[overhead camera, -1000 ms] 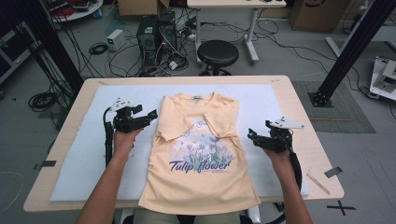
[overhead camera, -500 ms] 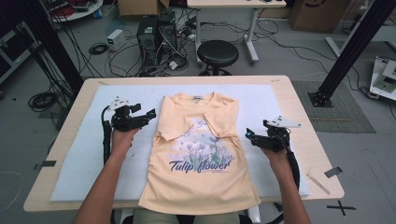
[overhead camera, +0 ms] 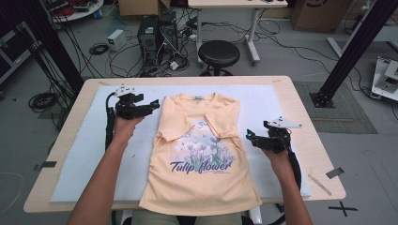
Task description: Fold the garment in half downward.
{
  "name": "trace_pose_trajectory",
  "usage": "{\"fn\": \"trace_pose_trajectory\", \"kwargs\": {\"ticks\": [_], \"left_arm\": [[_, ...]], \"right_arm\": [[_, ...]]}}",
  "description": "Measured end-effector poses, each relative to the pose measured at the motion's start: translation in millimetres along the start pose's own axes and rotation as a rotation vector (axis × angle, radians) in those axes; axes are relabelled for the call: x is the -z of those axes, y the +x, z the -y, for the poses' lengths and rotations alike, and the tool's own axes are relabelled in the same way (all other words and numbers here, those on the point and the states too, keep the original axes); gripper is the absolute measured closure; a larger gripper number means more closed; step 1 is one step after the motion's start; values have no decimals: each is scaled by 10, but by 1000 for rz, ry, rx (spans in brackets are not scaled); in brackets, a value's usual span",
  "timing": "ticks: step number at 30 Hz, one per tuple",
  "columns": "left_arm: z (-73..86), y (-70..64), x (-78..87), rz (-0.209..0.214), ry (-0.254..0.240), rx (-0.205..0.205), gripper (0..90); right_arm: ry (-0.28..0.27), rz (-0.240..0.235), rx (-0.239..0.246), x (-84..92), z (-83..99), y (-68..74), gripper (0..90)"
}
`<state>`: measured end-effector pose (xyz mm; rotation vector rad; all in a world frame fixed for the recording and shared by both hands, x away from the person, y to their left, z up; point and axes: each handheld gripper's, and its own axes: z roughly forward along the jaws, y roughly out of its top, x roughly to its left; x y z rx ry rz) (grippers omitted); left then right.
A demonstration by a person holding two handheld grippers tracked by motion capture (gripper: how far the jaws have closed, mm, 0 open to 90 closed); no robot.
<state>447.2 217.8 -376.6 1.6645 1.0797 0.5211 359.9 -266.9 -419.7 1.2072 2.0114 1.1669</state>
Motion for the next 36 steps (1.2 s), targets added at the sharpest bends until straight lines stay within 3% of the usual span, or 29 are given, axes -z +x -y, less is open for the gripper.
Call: {"fn": "trace_pose_trajectory", "kwargs": {"ticks": [1,6,11,13,15,18,22,23,27,31,36], "left_arm": [[-18,-9,-46,17,-1,5,231],[-20,-14,-337,-18,72,-19,264],[49,73,-634,-53,170,19,272],[77,90,-734,-78,180,13,278],[114,128,-806,-110,194,4,342],[146,186,-915,-104,247,43,350],[145,187,-1008,-113,260,13,419],[156,199,-1017,-123,264,-1,478],[224,266,-1057,-130,293,23,601],[229,289,-1052,-138,283,30,757],[252,332,-1042,-123,297,19,836]], "right_arm": [[-1,-2,-4,1,3,3,212],[7,-10,-13,1,14,10,212],[8,-17,-13,9,16,14,212],[7,-18,-14,10,19,9,212],[9,-22,-16,7,23,10,212],[15,-24,-8,-6,25,12,212],[29,-31,-12,-49,12,15,212],[36,-32,-11,-61,7,15,212],[59,-30,-15,-133,-24,19,212],[88,-33,0,-285,-95,21,212],[128,28,4,-589,-280,-64,215]]}}
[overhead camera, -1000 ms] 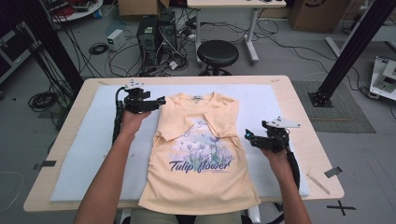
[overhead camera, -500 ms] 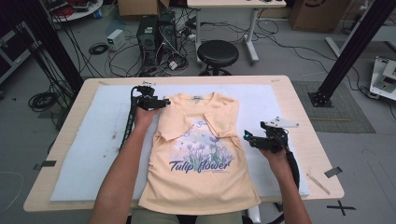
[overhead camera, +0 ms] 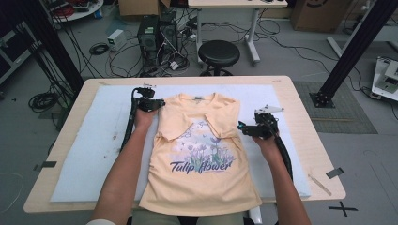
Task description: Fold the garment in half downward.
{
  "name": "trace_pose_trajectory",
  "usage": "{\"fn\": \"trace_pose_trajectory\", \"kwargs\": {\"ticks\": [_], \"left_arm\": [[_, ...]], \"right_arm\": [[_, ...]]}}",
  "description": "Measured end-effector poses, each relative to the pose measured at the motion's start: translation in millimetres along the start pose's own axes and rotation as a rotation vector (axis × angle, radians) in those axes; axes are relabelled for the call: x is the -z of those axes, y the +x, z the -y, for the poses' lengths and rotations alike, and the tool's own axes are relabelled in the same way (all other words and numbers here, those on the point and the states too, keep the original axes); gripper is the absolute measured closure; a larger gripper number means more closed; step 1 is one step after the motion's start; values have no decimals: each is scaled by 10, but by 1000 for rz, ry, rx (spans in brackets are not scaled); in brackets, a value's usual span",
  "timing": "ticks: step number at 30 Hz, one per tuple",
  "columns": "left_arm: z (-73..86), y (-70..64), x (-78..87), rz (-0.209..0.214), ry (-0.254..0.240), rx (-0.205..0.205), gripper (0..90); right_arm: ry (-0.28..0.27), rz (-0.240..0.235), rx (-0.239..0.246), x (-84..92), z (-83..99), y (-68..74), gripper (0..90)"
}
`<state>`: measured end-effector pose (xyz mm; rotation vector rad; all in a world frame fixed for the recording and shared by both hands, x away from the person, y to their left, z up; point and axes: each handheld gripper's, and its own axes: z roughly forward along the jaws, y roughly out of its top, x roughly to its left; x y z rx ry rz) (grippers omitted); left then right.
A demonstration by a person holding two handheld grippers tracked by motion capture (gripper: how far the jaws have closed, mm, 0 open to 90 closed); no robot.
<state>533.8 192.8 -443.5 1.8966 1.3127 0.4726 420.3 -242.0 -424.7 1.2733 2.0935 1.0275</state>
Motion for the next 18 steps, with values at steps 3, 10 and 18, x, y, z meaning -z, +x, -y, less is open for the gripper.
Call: {"fn": "trace_pose_trajectory", "kwargs": {"ticks": [3,10,18], "left_arm": [[4,7,4,3,-4,-1,853],[26,29,28,21,-24,10,865],[54,75,91,46,-66,42,866]], "right_arm": [[32,30,-8,-185,-168,-83,266],[95,49,-65,-560,-409,-194,387],[153,55,-141,-967,-479,-170,718]]}}
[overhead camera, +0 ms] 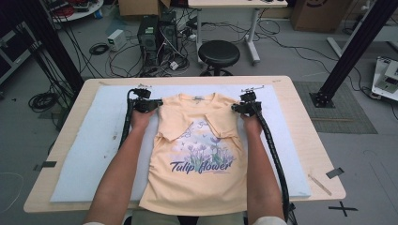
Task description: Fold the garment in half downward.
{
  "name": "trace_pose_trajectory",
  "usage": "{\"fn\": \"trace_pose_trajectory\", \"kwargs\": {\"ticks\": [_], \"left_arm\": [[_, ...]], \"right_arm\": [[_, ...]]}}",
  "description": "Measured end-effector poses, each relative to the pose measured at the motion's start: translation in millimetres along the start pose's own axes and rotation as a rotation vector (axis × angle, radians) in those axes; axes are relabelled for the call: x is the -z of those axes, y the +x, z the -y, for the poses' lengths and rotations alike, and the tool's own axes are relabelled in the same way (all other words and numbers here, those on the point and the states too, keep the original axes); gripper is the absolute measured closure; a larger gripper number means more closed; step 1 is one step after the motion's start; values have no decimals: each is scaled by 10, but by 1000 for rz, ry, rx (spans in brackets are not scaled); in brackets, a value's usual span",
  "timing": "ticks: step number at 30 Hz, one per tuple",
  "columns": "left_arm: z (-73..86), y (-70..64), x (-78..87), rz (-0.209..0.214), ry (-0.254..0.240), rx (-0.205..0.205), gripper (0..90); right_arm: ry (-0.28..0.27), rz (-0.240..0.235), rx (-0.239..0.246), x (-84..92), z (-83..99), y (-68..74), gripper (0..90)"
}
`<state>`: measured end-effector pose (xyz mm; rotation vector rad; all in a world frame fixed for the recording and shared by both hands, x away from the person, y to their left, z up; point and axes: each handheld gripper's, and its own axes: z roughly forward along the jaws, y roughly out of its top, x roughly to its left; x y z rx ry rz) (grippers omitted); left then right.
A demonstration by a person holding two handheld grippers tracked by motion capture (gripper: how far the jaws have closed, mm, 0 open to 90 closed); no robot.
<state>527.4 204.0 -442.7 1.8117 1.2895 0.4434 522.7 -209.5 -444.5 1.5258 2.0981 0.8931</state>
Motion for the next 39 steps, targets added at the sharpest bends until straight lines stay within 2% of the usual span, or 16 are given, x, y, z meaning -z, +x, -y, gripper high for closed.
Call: {"fn": "trace_pose_trajectory", "kwargs": {"ticks": [1,2,3,5,6,7,9,11,15,18,22,26,29,35,39], "left_arm": [[-4,8,18,1,-9,-3,866],[-7,16,42,3,-20,-4,867],[-9,23,61,0,-30,-3,870],[-9,62,125,13,-75,28,871],[-12,92,182,30,-108,45,873],[-12,92,182,30,-108,45,873],[-25,112,231,42,-133,56,874],[-41,125,286,59,-166,70,874],[-74,133,409,84,-212,53,875],[-88,138,498,117,-248,65,875],[-75,98,612,165,-289,33,875],[-19,44,724,198,-317,22,874],[34,-4,802,222,-326,13,874],[153,-123,995,285,-348,-31,874],[254,-181,1132,301,-367,-56,874]], "right_arm": [[0,0,0,0,0,0,718],[-5,-6,38,0,0,21,813],[-8,44,110,28,-14,63,889],[-17,61,121,61,-24,48,892],[-58,72,88,142,-38,-10,895],[-58,72,88,142,-38,-10,895],[-99,84,88,256,-66,-62,896],[-109,86,94,288,-74,-68,896],[-159,106,128,408,-85,-92,896],[-196,108,121,508,-83,-131,896],[-228,99,157,642,-50,-113,896],[-254,68,186,775,27,-79,895],[-264,49,201,860,119,-56,895],[-286,10,253,1049,325,8,895],[-303,-14,274,1209,479,52,895]]}}
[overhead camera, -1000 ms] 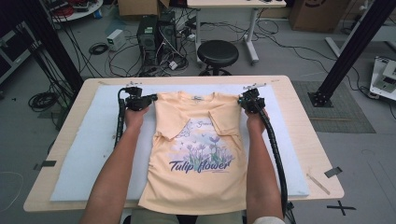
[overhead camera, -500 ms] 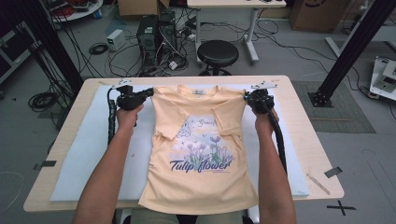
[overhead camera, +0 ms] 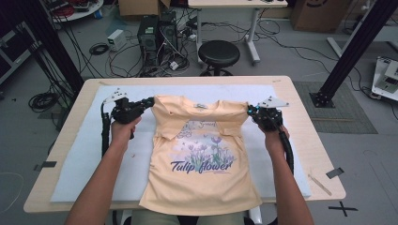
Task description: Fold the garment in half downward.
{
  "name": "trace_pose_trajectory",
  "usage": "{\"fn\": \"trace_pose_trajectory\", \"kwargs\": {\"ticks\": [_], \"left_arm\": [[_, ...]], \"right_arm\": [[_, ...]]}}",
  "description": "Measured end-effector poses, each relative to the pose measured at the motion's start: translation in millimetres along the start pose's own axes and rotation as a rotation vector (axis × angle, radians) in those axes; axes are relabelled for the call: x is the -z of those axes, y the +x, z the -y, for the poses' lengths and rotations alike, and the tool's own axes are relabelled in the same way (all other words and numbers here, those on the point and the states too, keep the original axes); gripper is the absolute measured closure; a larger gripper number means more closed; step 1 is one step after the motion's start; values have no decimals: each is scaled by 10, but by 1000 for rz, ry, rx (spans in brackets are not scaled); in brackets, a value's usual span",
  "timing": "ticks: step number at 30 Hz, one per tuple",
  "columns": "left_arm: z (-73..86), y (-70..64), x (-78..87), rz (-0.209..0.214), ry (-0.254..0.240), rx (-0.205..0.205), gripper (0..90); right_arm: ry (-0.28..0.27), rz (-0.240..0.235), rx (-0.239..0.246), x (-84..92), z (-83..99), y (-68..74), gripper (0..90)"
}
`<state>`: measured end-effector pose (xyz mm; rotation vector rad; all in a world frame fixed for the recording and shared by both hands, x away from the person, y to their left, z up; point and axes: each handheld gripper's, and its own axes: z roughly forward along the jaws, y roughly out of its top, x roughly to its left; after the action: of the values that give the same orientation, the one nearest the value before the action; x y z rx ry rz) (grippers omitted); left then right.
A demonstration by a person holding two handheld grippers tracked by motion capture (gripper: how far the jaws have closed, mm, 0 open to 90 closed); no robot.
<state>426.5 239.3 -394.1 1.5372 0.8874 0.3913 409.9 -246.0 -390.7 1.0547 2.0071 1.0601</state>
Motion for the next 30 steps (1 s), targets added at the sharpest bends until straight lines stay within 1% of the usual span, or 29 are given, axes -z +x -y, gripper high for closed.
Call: {"fn": "trace_pose_trajectory", "kwargs": {"ticks": [2,4,7,8,10,12,13,14,16,19,20,23,26,28,30], "left_arm": [[35,-44,67,6,4,-11,874],[78,-90,134,16,0,-13,874],[156,-165,241,35,2,-25,874],[187,-193,272,41,4,-23,874],[244,-233,340,48,22,-39,874],[302,-275,405,63,38,-39,874],[336,-302,433,69,41,-41,874],[369,-328,463,81,55,-47,874],[437,-378,516,92,80,-61,873],[543,-441,593,109,102,-62,873],[574,-462,617,115,110,-62,873],[658,-513,687,133,137,-70,873],[710,-551,744,144,154,-73,873],[719,-561,782,148,166,-75,873],[740,-580,824,156,185,-73,873]], "right_arm": [[-11,-11,9,86,41,39,895],[-19,-22,14,161,88,86,895],[-18,-39,32,261,167,166,895],[-22,-47,33,294,193,190,895],[-23,-64,40,354,249,240,895],[-20,-82,50,403,313,295,895],[-9,-89,62,429,345,318,895],[-7,-99,61,450,380,345,895],[9,-114,78,494,451,386,895],[21,-135,86,574,562,422,895],[28,-141,73,606,597,435,895],[38,-159,69,682,681,463,895],[46,-180,89,741,735,499,895],[55,-189,82,790,764,521,895],[49,-196,92,829,800,525,895]]}}
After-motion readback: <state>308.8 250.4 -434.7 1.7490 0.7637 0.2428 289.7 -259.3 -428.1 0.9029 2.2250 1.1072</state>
